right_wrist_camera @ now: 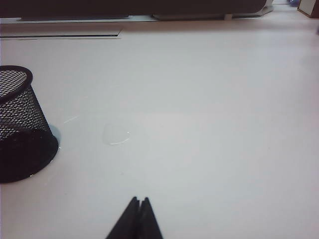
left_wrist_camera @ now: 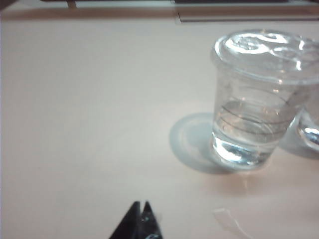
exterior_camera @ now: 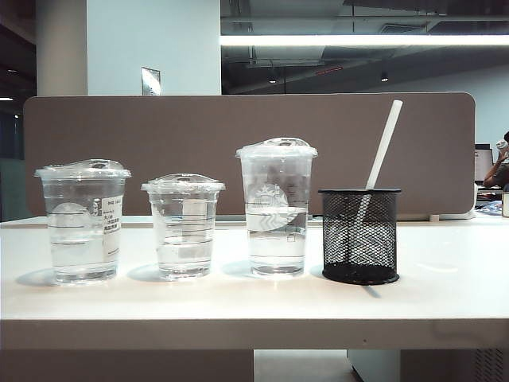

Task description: Pick up the straw and insert it into the medium coffee cup.

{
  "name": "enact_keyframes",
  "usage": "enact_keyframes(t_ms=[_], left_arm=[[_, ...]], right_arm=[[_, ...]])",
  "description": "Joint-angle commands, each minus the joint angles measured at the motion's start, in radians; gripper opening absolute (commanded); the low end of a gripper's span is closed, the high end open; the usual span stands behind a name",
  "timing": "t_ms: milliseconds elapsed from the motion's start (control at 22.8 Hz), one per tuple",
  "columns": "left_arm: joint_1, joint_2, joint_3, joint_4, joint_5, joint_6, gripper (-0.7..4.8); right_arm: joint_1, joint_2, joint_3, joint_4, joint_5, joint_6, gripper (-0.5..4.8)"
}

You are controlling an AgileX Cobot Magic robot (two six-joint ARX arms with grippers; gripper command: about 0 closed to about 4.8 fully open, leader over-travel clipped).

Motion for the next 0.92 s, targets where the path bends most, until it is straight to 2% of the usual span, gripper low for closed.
enact_keyframes(t_ms=[44, 88, 175, 219, 263, 351, 395, 439, 526, 746, 921], left_arm=[[-0.04, 0.095, 0.15, -0.024, 0.028, -0.031, -0.04], [-0.074, 0.145, 0.252, -0.034, 0.088, -0.076, -0.04], [-0.13, 0.196, 0.404, -0.104, 0.163, -0.087, -0.04], [-0.174, 0.225, 0.525, -0.202, 0.189, -0.085, -0.04], [-0.232, 0.252, 0.684, -0.365, 0.192, -0.085, -0.04], [-0.286, 0.268, 0.831, -0.515, 0.19, -0.073, -0.04], [-0.33, 0.269, 0.95, -0.618, 0.188, -0.06, -0.04], [-0.343, 0.266, 0.995, -0.659, 0.179, -0.06, -0.04], [-0.354, 0.262, 1.17, -0.855, 0.176, -0.06, -0.04], [-0.353, 0.26, 1.314, -1.133, 0.172, -0.034, -0.04], [-0.352, 0.261, 1.309, -1.186, 0.184, -0.042, -0.03]], right_arm=[[0.0, -0.001, -0.007, 0.013, -0.001, 0.004, -0.08], [0.001, -0.001, -0.007, 0.013, -0.001, 0.004, -0.08], [0.001, -0.001, -0.007, 0.013, -0.001, 0.004, -0.08], [0.001, -0.001, -0.007, 0.013, -0.001, 0.004, -0.08], [0.001, -0.001, -0.007, 0.013, -0.001, 0.004, -0.08], [0.001, -0.001, -0.007, 0.013, -0.001, 0.004, -0.08], [0.001, -0.001, -0.008, 0.013, -0.002, 0.004, -0.08], [0.0, -0.001, -0.007, 0.014, -0.001, 0.004, -0.08], [0.001, -0.001, -0.007, 0.013, -0.001, 0.004, -0.08], [0.001, -0.001, -0.007, 0.013, -0.001, 0.004, -0.08], [0.001, -0.001, -0.007, 0.013, -0.001, 0.004, -0.08]])
